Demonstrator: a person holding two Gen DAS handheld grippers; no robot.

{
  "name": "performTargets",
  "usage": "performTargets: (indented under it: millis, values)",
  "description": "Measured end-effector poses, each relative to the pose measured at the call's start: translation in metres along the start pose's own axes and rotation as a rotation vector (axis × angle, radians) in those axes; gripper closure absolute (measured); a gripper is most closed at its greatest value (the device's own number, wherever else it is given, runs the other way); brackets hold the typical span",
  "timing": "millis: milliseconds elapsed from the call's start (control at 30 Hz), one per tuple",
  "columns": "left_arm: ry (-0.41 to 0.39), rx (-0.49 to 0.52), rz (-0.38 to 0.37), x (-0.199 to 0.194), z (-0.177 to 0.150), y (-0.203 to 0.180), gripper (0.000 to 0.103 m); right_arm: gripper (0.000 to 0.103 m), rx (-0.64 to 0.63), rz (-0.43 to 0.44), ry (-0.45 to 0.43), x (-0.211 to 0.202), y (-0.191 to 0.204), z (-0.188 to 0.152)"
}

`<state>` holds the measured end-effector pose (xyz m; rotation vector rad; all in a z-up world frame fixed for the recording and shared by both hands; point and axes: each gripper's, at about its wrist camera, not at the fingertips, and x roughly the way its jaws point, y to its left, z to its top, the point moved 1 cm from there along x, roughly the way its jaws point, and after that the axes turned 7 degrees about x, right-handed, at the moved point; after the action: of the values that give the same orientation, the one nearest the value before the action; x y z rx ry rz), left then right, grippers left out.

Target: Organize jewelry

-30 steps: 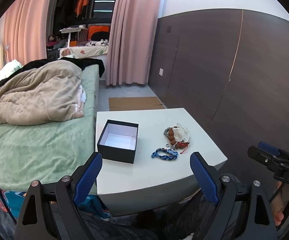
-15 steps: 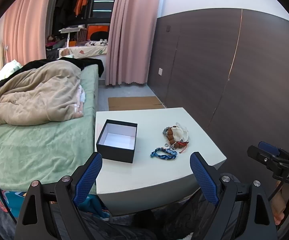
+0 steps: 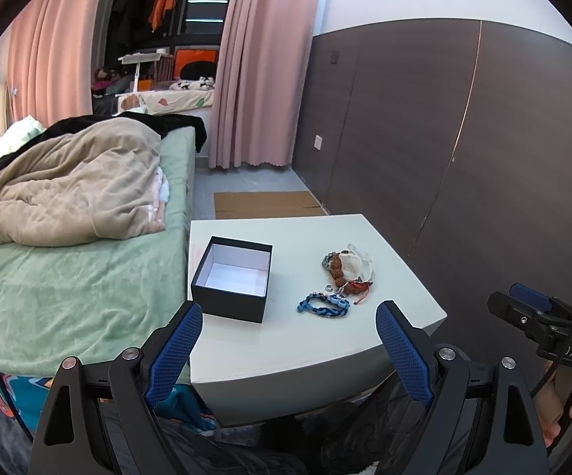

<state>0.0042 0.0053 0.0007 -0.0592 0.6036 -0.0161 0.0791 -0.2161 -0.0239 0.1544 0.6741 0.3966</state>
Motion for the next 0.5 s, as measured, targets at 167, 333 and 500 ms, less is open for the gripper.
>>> performTargets:
  millis: [167, 333, 500]
  values:
    - [0.002, 0.0, -0.007, 0.001, 0.0, -0.001, 0.013, 0.009, -0.002, 0.002, 0.006, 0.001, 0.002, 0.0]
    - [0.019, 0.024, -0.016, 0.013, 0.002, -0.007, 0.013, 0.009, 0.006, 0.003, 0.015, 0.005, -0.003, 0.004]
    - [0.044, 0.026, -0.034, 0.036, 0.007, -0.012, 0.013, 0.009, 0.042, -0.013, 0.041, 0.019, -0.022, 0.01]
